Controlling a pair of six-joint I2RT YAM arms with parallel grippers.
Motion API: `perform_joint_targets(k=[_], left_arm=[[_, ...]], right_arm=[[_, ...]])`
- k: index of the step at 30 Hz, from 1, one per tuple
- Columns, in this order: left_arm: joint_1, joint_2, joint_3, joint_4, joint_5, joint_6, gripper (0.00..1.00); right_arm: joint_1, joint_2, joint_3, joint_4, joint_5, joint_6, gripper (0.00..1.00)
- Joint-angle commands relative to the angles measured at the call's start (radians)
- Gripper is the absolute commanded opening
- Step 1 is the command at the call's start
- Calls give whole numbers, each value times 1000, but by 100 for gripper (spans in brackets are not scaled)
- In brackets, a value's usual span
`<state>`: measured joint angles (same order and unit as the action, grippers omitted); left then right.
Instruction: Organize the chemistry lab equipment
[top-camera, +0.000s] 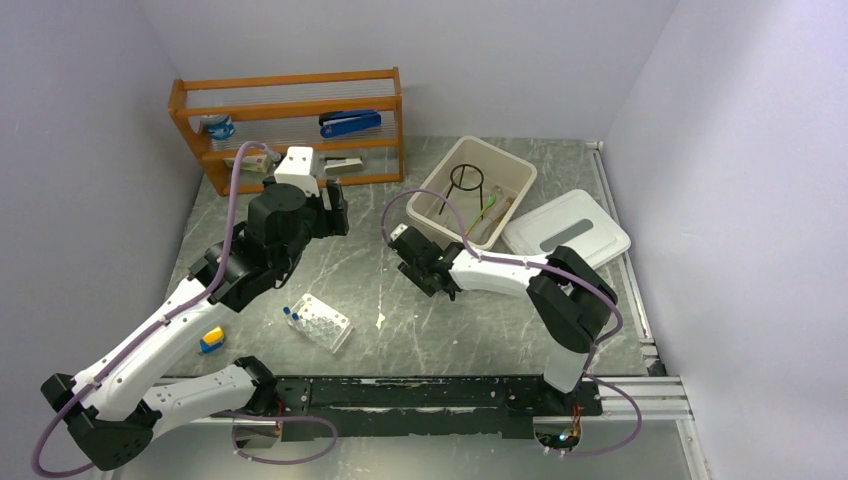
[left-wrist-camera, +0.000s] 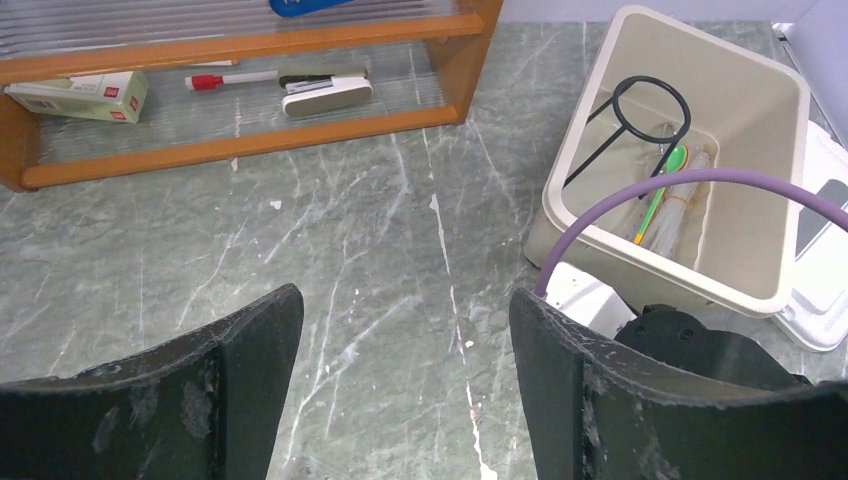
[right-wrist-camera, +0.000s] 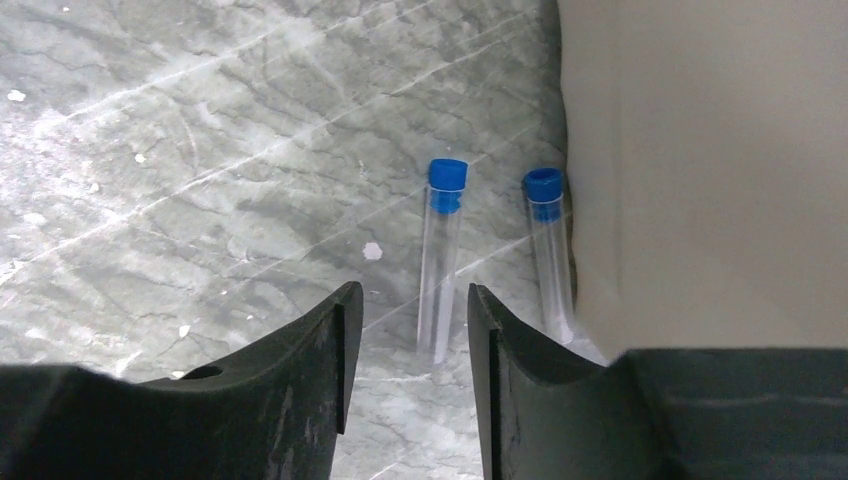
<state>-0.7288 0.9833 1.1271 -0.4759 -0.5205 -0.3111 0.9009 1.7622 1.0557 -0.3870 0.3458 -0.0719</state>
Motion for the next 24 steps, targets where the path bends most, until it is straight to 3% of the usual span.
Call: perform_joint_targets(k=[1, 15, 19, 24], left_arm=[[6, -17, 17, 1, -25, 3, 79], [6, -25, 14, -6, -27, -2, 79], [6, -24, 14, -7, -27, -2, 79], [6, -27, 10, -6, -30, -3, 79]], right_arm=[[2, -7, 7, -16, 56, 11, 48], [-6, 14, -23, -33, -55, 7, 53], [-7, 6, -7, -49, -106, -6, 38], [-7, -22, -2, -39, -100, -23, 37]])
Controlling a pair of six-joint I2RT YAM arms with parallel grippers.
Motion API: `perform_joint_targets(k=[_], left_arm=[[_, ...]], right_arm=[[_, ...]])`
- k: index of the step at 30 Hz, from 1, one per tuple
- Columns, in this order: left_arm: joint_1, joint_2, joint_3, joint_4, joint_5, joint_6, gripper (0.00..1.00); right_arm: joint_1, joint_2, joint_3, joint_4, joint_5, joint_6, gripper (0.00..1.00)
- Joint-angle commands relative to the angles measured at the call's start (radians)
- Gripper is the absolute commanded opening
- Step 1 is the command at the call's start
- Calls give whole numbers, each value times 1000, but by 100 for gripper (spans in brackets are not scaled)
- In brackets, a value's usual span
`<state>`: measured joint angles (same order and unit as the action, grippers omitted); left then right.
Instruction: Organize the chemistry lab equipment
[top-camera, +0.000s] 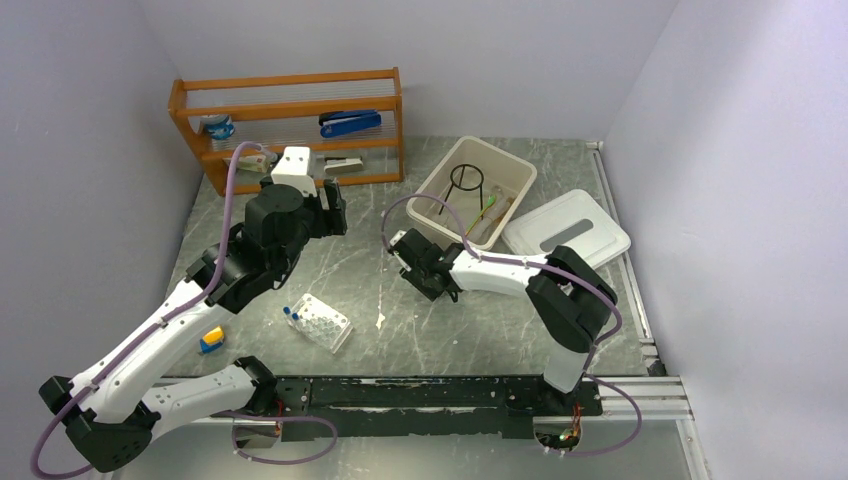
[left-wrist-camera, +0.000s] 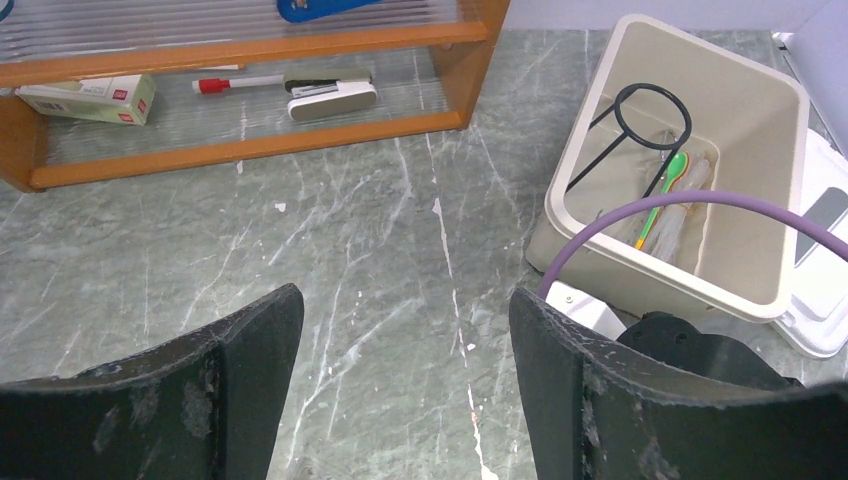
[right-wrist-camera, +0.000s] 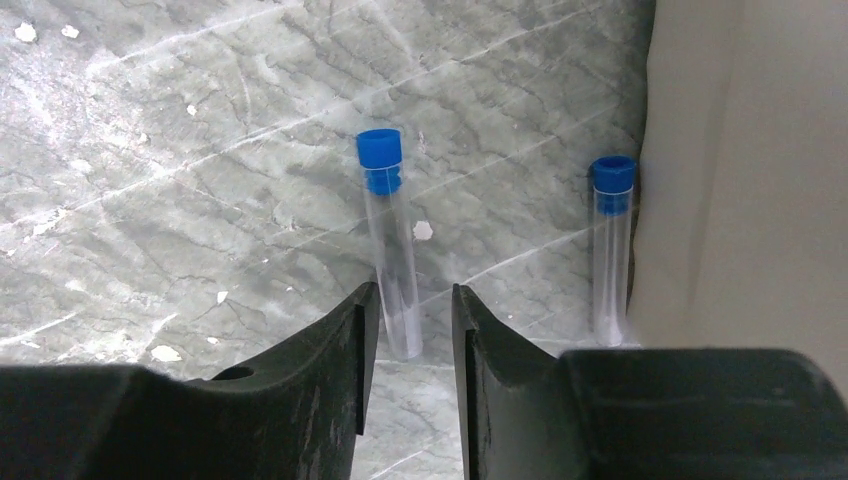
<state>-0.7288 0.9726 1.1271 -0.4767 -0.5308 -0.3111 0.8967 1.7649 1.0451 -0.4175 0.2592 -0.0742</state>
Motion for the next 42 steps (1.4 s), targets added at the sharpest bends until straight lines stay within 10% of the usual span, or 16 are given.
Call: perform_joint_targets(k=[1, 18, 26, 42], left_arm=[[6, -17, 8, -4, -18, -5, 79], [6, -34, 2, -5, -26, -3, 79], [6, -43, -8, -16, -17, -31, 80], [7, -36, -135, 118, 376, -231, 85]], right_arm=[[-3, -23, 14, -11, 0, -21, 39], [-4, 117, 116, -11, -170, -77, 37], [-4, 165, 143, 49, -119, -48, 16], [-5, -340, 4, 518, -112, 338, 14]])
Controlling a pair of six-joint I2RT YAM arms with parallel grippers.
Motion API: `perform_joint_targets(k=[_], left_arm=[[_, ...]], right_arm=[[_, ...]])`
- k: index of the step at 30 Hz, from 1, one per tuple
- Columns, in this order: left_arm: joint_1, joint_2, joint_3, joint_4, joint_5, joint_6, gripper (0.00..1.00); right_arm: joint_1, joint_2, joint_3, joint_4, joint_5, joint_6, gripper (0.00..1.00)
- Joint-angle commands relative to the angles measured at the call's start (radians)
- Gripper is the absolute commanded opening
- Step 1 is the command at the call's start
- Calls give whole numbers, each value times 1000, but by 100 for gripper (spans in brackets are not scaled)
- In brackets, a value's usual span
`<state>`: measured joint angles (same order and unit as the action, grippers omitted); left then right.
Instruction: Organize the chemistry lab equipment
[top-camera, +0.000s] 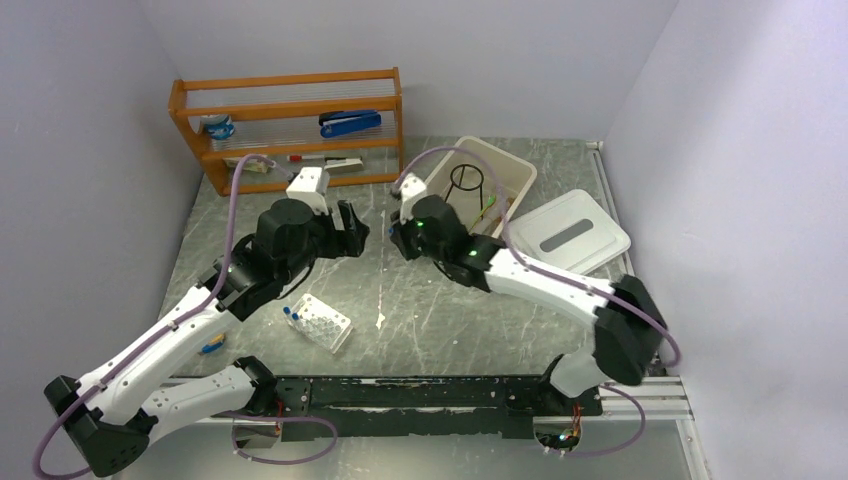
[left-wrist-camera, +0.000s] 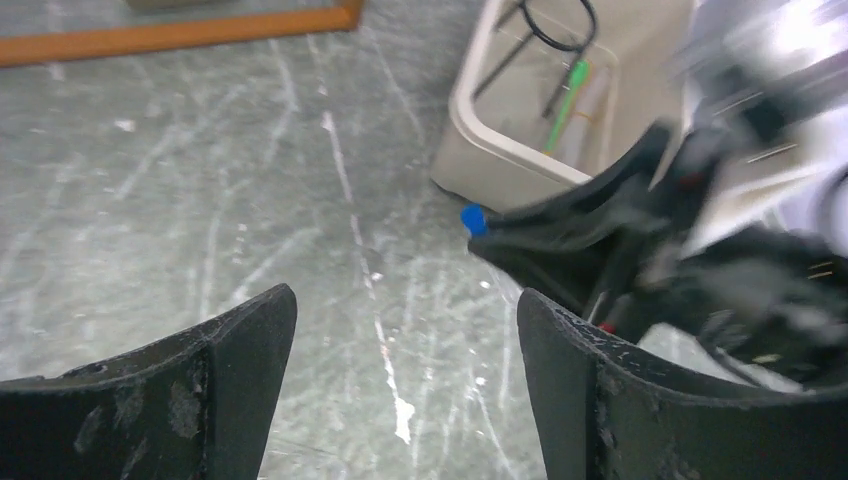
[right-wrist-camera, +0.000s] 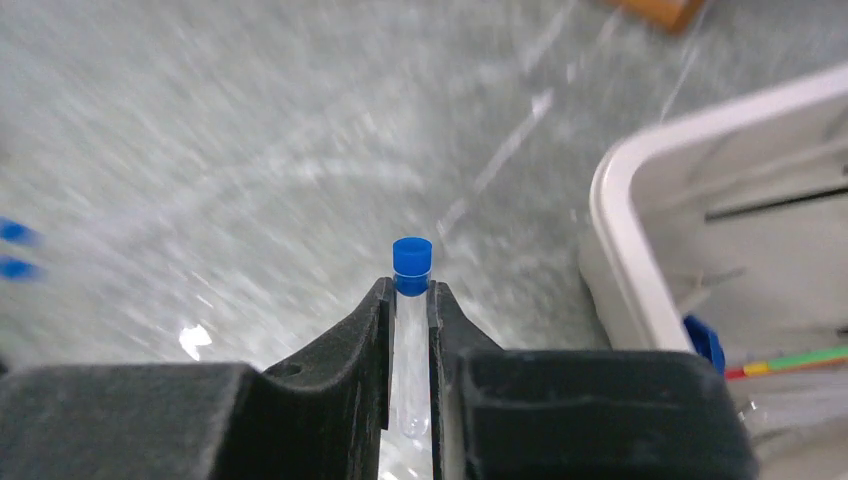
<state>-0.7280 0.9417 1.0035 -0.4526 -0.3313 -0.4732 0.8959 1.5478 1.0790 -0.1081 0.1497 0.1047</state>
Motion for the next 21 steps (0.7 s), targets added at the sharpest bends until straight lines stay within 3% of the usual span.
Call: perform_joint_targets(k=[1, 9, 15, 21], left_arm=[[6, -3, -15, 117, 214, -77, 86], [6, 46, -49, 285, 436, -123, 83], [6, 48, -76, 342, 401, -109, 69], [6, 42, -106, 379, 456, -68, 53]], right_arm=[[-6, -144, -34, 231, -3, 193, 14], [-6, -243, -71, 380, -60, 457, 15], [-7, -272, -79, 384, -91, 551, 16], [-11, -281, -73, 362, -94, 590, 17]])
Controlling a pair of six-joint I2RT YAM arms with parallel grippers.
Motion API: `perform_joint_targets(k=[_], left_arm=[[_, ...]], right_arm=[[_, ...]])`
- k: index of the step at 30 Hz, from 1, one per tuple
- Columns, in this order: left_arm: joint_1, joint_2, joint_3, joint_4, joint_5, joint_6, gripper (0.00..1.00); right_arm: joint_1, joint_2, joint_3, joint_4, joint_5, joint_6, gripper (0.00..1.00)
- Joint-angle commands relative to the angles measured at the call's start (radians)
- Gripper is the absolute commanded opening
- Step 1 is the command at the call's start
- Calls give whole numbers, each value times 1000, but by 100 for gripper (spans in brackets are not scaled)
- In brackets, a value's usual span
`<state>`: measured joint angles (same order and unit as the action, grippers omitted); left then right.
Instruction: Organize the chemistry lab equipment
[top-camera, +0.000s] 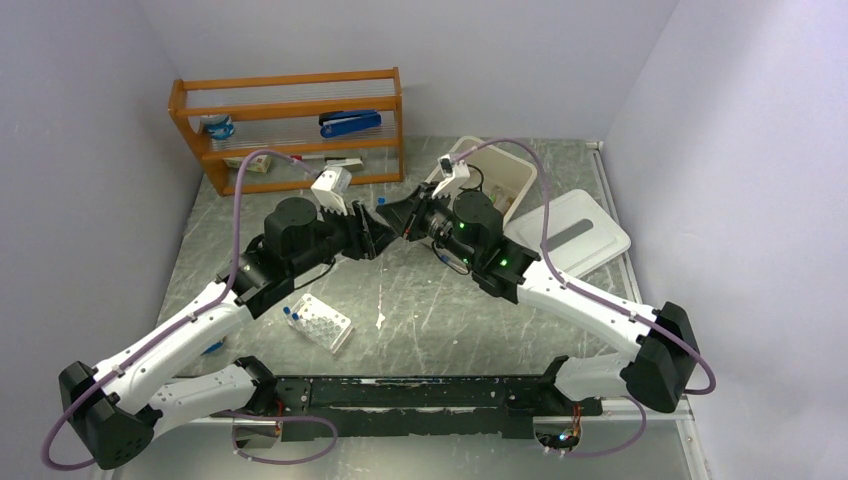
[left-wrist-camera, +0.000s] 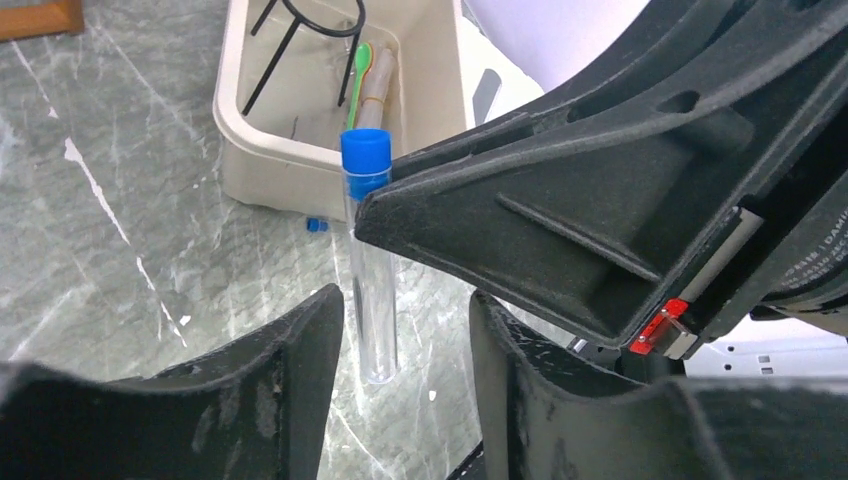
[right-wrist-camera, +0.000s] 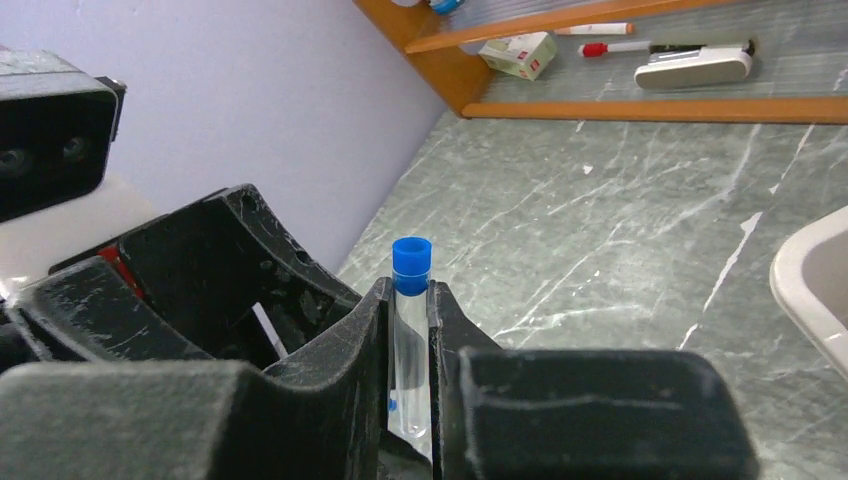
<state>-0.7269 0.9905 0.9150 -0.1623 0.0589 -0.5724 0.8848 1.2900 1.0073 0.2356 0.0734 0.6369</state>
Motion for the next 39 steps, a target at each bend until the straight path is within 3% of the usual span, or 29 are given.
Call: perform_joint_targets(k=[1, 4, 8, 10, 13, 25, 35, 39], left_arm=[[5, -10, -20, 89, 68, 41, 50], [5, -17, -22, 87, 67, 92, 41], [5, -17, -16, 76, 77, 175, 19], [5, -9, -2, 55, 91, 225, 10], [5, 1, 25, 16, 118, 296, 5], [4, 5, 38, -41, 104, 393, 5], [4, 3, 36, -48, 87, 399, 5], [4, 1, 36, -48, 67, 396, 5]], right_arm=[[-3, -20, 4, 10, -23, 59, 17], [-3, -17, 17, -14, -40, 58, 17], [-6, -26, 26, -49, -49, 63, 22], [-7, -32, 36, -73, -53, 66, 28], [-10, -35, 70, -135, -47, 75, 40], [-36, -9, 161, -294, -41, 107, 42], [-56, -5, 136, -241, -123, 102, 24], [-60, 17, 158, -240, -174, 86, 24]])
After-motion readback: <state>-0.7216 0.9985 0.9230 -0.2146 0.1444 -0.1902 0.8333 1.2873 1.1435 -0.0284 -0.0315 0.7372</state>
